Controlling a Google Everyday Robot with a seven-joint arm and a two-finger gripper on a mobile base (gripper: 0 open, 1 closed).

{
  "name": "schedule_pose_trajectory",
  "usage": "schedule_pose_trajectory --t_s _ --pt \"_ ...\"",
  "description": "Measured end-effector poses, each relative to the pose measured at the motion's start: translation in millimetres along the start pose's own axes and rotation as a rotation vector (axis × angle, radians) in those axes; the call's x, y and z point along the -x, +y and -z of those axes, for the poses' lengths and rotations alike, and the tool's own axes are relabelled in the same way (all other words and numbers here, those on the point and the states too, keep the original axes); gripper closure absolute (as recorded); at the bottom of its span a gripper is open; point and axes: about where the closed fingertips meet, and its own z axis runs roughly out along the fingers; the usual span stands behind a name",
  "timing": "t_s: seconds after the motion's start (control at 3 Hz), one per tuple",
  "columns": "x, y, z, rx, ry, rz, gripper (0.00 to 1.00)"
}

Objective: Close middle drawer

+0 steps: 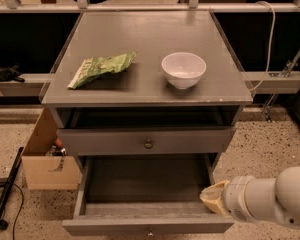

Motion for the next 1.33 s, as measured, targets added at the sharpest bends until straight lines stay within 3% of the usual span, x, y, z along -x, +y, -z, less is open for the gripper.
schedule_pose_trajectory --t_s 0.33,0.67,1.0,1.33 --pt "-14.9 19.4 -23.4 0.052 -0.028 0.091 1.0" --pt "-51.7 35.6 -65.0 0.077 -0.05 0.213 1.0" --pt "-53.6 34.9 -68.6 0.074 -0.052 0.215 1.0" --pt "-57.7 41.2 -80.0 0.086 -0.014 0.225 1.0"
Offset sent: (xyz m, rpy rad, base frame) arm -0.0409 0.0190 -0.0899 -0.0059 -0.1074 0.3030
